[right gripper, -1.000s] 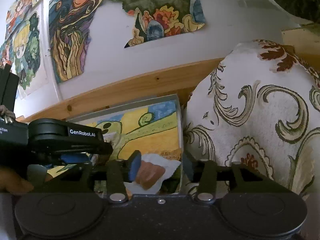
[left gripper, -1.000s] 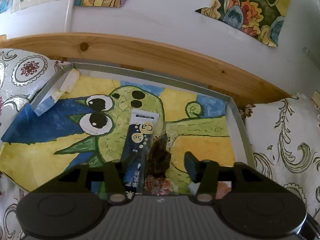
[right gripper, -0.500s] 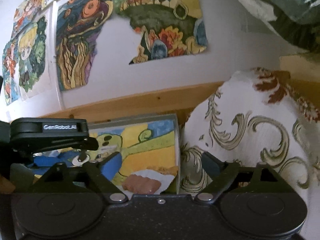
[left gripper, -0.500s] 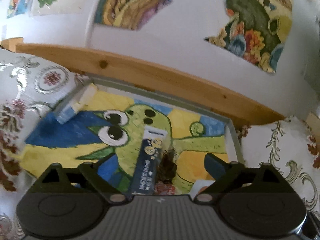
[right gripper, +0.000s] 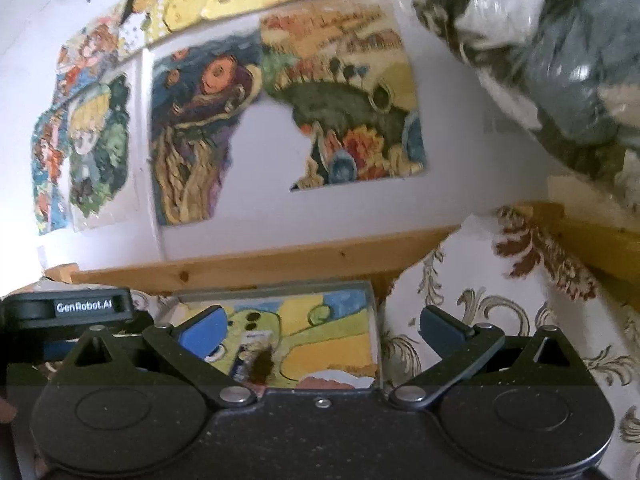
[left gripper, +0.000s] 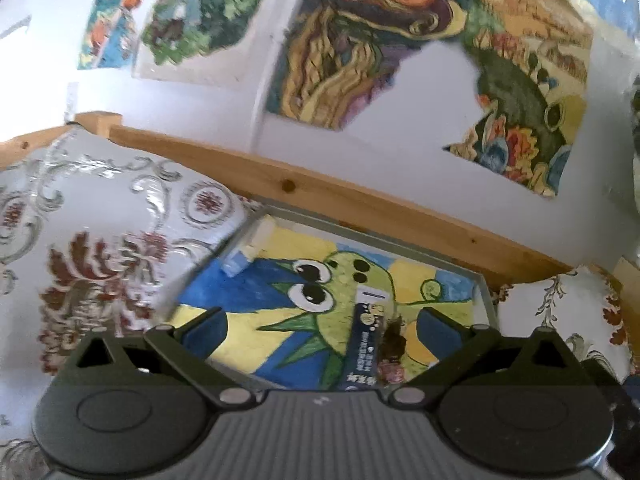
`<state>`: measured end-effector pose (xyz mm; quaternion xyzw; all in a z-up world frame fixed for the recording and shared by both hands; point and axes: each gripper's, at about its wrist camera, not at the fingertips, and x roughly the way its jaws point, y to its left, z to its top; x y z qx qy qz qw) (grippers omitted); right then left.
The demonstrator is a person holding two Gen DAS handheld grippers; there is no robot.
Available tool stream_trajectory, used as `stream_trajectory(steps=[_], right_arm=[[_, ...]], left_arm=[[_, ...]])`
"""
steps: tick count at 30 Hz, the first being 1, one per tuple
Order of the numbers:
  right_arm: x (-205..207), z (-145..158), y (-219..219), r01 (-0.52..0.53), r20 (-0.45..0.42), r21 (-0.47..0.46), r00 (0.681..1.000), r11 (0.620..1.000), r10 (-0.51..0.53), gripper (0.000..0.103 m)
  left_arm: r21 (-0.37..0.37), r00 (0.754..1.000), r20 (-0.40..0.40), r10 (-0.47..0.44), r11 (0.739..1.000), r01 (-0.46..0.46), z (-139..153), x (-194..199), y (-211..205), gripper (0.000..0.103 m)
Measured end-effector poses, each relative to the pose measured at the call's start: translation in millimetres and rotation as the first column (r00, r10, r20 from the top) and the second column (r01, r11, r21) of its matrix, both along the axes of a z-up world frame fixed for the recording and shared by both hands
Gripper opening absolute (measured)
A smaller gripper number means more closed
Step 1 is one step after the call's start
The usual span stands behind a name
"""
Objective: Organize snacks
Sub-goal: 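Withdraw both tools from the tray back toward the remaining snacks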
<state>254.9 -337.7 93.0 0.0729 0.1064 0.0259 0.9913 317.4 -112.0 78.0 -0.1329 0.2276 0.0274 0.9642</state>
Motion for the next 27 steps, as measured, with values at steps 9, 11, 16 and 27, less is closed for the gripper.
stream_trajectory(steps=[9, 11, 16, 27], right_arm=[[-54, 13, 21, 0.015, 0.052, -0.004, 0.999, 1.000, -0.014, 0.102], [-64, 12, 27, 0.016, 0.059, -0.012, 0.998, 1.000, -0.015, 0.102], [-88, 11, 40, 0.010, 0.073, -0.031, 0.997, 0.999, -0.008, 0.102], [-137, -14, 69, -0.005, 0.048, -0.081, 0.999, 0.997, 0.009, 0.102]], left_arm=[[0.019, 0.998, 0.061, 0.006, 1.000, -0.007, 6, -60, 25, 0.103], [0.029, 0.997, 0.072, 0.011, 1.000, -0.013, 5, -72, 30, 0.103], [0.036, 0.996, 0.091, 0.023, 0.999, -0.026, 2, -99, 44, 0.103], [0.073, 0.993, 0.115, 0.038, 0.996, -0.047, -11, -149, 69, 0.103]])
